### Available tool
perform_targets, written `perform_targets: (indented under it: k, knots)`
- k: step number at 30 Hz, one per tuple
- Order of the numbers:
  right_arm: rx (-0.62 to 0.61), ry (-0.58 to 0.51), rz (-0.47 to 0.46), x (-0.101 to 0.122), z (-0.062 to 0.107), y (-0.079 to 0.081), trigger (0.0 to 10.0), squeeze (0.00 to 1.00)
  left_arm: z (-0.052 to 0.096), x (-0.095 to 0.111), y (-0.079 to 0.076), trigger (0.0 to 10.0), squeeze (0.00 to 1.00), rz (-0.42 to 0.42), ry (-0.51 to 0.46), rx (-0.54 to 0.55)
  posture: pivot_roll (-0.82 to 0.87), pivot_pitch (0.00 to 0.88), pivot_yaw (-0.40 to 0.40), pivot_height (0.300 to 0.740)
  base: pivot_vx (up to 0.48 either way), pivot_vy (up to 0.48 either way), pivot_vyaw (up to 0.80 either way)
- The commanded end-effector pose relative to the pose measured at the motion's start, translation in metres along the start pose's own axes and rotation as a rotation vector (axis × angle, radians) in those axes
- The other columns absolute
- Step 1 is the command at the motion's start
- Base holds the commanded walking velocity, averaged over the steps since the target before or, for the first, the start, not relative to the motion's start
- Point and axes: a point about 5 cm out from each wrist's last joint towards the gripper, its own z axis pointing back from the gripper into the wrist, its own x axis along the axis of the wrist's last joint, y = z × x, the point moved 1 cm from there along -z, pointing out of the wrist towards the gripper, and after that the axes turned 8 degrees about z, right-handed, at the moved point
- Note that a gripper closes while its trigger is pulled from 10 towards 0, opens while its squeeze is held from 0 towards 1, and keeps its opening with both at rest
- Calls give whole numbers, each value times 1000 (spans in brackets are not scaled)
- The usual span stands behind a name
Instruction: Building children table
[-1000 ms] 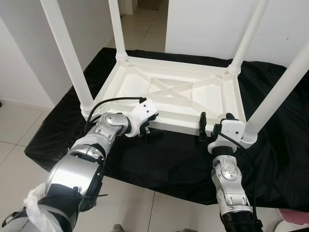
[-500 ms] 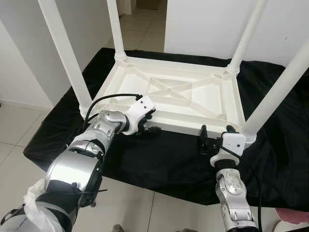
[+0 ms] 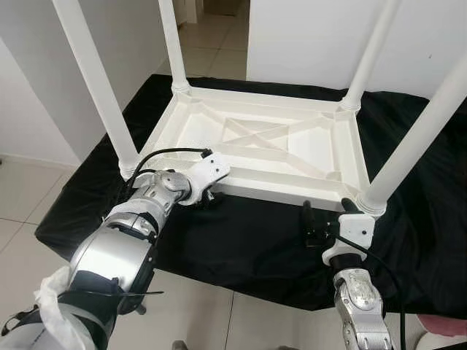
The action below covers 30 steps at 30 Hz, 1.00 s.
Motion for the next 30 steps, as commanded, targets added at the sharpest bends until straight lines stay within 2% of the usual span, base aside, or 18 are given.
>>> perform_targets:
  k: [1, 10, 13, 14, 15, 16, 17, 18, 19, 21, 24, 28, 29, 30]
  knots:
    - [2, 3, -7, 2, 0, 3, 10000, 0, -3, -13, -6, 0, 0, 51, 41, 0, -143, 3, 77, 740, 0, 0, 0]
    - [-1, 6, -3, 1, 3, -1, 10000, 0, -3, -16, -15, 0, 0, 55, 24, -91, -141, 6, 84, 740, 0, 0, 0]
    - [1, 6, 1, 1, 3, -1, 10000, 0, -2, -19, -21, 0, 0, 61, 11, -169, -134, 10, 83, 740, 0, 0, 0]
    - [2, 7, 2, 1, 3, -1, 10000, 0, -1, -21, -25, 0, 0, 53, -3, -228, -130, 11, 83, 740, 0, 0, 0]
    - [2, 7, 2, 1, 3, -1, 10000, 0, -1, -21, -25, 0, 0, 53, -3, -228, -130, 11, 83, 740, 0, 0, 0]
    - [3, 8, 3, 0, 3, -2, 10000, 0, 1, -25, -32, 0, 0, 47, -16, -296, -125, 12, 82, 740, 0, 0, 0]
    - [3, 8, 3, 0, 3, -2, 10000, 0, 1, -25, -32, 0, 0, 47, -16, -296, -125, 12, 82, 740, 0, 0, 0]
    - [5, 10, 3, 0, 3, -1, 10000, 0, 2, -28, -38, 0, 0, 39, -32, -353, -122, 13, 82, 740, 0, 0, 0]
    - [5, 10, 3, 0, 3, -1, 10000, 0, 2, -28, -38, 0, 0, 39, -32, -353, -122, 13, 82, 740, 0, 0, 0]
    - [9, 11, 4, 0, 4, 0, 10000, 0, 4, -32, -46, 0, 0, 34, -53, -420, -119, 15, 86, 740, 0, 0, 0]
    - [10, 12, 3, 0, 4, 0, 10000, 0, 4, -35, -50, 0, 0, 40, -66, -447, -117, 15, 87, 740, 0, 0, 0]
    - [3, 12, -1, 0, 2, 1, 10000, 0, 2, -37, -67, 0, 0, 60, -123, -467, -106, 16, 88, 740, 0, 0, 0]
    - [-2, 9, -2, 1, 0, 1, 10000, 0, 2, -31, -71, 902, 0, 59, -173, -458, -102, 15, 86, 740, 0, 0, 0]
    - [-2, 9, -2, 1, 0, 1, 10000, 0, 2, -31, -71, 902, 0, 59, -173, -458, -102, 15, 86, 740, 0, 0, 0]
